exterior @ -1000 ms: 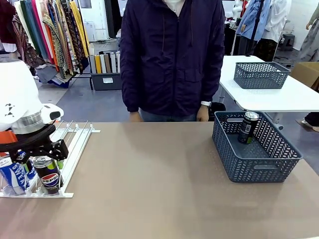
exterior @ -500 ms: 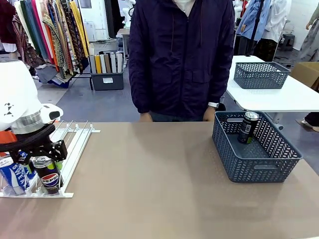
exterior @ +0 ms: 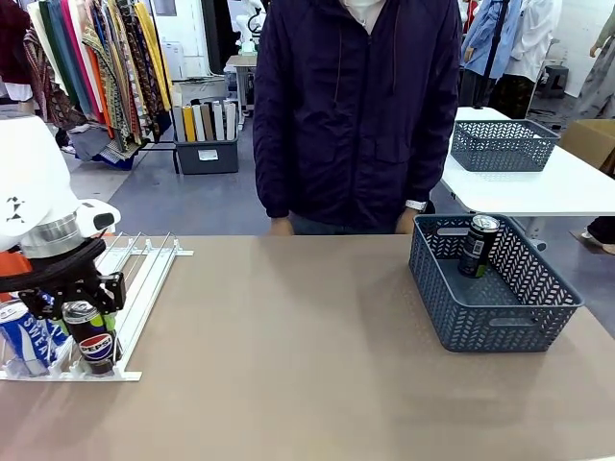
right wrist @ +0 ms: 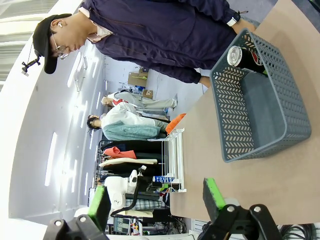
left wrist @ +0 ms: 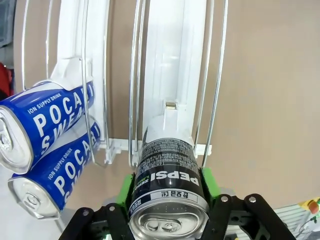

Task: Retrieve and store the cans from the dispenser.
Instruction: Pick up the last remaining can from one row of the Automatic Can Dispenser and place it in the middle of the table.

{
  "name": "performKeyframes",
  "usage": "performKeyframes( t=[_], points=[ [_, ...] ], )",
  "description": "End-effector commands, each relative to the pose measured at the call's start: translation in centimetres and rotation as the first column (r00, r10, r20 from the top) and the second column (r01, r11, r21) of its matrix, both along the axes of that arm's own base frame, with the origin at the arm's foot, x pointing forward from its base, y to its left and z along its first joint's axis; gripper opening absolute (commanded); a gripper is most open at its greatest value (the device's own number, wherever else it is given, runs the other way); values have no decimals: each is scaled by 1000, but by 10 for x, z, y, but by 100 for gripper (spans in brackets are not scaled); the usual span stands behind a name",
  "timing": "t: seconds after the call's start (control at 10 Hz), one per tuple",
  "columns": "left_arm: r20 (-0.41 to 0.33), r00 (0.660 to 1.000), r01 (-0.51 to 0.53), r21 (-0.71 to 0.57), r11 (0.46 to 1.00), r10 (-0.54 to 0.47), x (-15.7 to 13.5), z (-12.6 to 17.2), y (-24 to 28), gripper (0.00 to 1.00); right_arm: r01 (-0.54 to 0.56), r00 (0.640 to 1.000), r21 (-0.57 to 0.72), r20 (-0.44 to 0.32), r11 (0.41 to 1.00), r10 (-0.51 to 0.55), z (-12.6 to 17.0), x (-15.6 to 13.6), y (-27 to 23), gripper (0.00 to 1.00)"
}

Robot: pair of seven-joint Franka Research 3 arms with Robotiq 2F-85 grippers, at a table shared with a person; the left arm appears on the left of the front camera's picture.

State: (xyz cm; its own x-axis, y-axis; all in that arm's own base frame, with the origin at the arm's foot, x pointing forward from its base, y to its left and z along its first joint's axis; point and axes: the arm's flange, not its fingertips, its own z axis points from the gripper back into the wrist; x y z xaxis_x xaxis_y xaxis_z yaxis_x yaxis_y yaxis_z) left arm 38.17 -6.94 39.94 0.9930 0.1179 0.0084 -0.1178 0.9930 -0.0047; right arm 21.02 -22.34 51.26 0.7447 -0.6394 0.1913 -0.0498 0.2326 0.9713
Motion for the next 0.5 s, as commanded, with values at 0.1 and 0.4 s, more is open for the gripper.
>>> performKeyframes(
  t=[0.1,0.4],
  points=[
    [14,1000,-12,-35,999,13,0,6,4,0,2,999,5,38,1000,-3,1,3,0,100],
    [212,977,-13,-65,998,26,-31,97,8,0,2,999,5,38,1000,-3,1,3,0,100]
  ],
)
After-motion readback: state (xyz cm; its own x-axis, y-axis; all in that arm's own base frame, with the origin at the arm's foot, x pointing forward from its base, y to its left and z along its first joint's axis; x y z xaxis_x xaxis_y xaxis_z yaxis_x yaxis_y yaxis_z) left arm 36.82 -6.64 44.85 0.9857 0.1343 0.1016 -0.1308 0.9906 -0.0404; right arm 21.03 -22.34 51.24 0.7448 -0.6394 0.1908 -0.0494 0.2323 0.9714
